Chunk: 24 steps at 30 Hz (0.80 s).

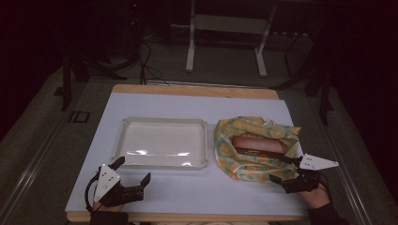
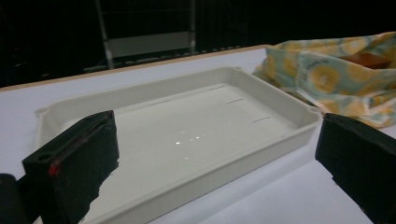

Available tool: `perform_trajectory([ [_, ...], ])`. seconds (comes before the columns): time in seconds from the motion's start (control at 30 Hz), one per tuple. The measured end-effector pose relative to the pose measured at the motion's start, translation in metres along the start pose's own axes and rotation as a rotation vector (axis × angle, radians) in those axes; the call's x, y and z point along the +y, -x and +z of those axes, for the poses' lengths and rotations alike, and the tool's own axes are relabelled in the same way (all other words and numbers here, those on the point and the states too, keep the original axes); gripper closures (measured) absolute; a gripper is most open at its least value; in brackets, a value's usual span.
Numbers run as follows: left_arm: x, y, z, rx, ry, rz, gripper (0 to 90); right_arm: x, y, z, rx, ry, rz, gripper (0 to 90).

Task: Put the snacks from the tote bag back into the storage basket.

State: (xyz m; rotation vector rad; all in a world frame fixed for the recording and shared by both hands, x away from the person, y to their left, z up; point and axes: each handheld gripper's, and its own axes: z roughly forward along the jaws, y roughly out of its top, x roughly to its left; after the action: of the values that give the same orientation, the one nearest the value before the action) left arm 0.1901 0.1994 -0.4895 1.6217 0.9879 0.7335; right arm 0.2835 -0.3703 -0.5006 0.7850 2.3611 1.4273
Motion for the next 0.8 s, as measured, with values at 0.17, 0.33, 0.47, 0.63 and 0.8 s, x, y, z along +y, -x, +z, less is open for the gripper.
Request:
perform_trajectory([
  [0.17,-0.0007,0.0026,-0.0003,-0.041,-0.012,0.022,0.0,-0.0001,0.0026,-0.0051,0.023,-0.055,-0.028,10.7],
  [0.33,-0.0006,0.0057,-0.0003,-0.047,-0.02,0.042,0.0,-0.0008,0.0056,-0.0094,0.054,-0.105,-0.025,10.7],
  [0.47,-0.0005,0.0059,-0.0013,-0.045,-0.019,0.041,0.0,-0.0026,0.0036,-0.0073,0.089,-0.17,-0.031,10.6],
  [0.63,-0.0006,0.0058,-0.0013,-0.049,-0.018,0.036,0.0,-0.0007,0.0003,-0.0039,0.138,-0.209,-0.033,10.7],
  [0.8,-0.0006,0.0066,-0.0012,-0.058,-0.017,0.039,0.0,0.005,-0.0041,-0.0033,0.155,-0.213,-0.053,10.7],
])
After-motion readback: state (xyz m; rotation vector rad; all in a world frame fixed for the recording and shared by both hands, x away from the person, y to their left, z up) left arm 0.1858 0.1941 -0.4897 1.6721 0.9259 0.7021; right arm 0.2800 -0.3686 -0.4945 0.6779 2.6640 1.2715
